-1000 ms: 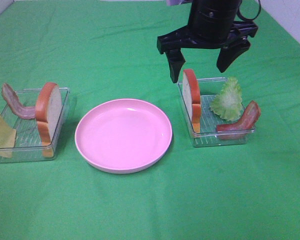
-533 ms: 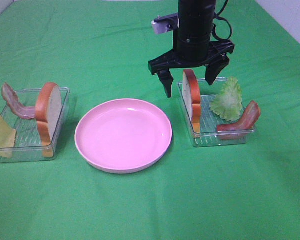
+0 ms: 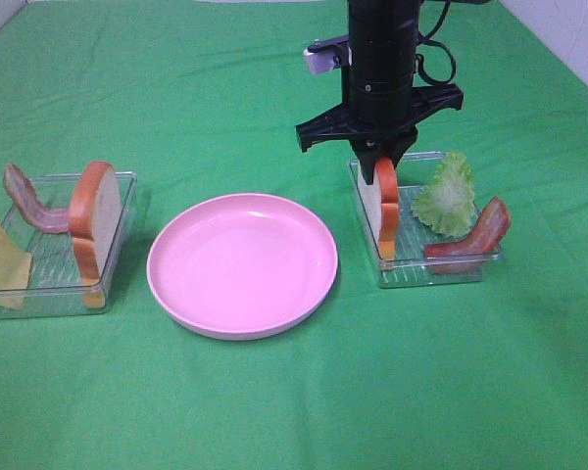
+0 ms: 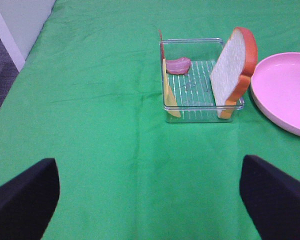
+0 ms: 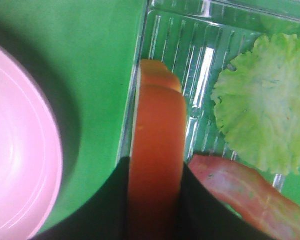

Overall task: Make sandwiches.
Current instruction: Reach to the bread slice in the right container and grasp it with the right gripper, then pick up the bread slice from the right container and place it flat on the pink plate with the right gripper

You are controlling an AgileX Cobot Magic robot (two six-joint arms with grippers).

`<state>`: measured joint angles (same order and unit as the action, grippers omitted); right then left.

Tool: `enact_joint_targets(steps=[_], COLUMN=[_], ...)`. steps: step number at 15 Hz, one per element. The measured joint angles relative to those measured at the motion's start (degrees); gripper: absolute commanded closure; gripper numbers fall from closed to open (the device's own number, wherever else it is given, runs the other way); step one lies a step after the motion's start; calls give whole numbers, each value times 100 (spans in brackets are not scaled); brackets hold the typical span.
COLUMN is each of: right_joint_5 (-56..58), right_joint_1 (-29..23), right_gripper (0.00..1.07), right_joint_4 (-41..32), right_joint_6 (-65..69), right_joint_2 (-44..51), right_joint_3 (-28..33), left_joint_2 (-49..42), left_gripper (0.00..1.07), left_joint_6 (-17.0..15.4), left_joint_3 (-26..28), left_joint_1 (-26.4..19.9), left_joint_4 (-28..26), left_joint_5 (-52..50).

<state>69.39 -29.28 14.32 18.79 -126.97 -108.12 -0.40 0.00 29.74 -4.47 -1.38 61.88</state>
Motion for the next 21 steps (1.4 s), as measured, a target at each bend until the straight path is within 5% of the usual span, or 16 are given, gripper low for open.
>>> enact_joint_targets(steps=[5,12,16,21], right_joint_5=[6,29,34,40], right_joint_1=[0,0,0,-6], right_gripper=[107,107,107,107], right_joint_4=[-52,-808,-2601,-3787], right_joint_6=[-252,-1301,-1736,-2103], right_joint_2=[149,1707,1828,1335], right_joint_3=[-6,-17,-23,-23], left_joint_2=[0,0,0,0], left_gripper=[16,16,16,16], left_joint_6=[0,0,0,0], left_joint_3=[0,0,0,0], left_joint_1=[0,0,0,0], left_joint_4=[0,0,0,0], left_joint_5=[0,0,0,0])
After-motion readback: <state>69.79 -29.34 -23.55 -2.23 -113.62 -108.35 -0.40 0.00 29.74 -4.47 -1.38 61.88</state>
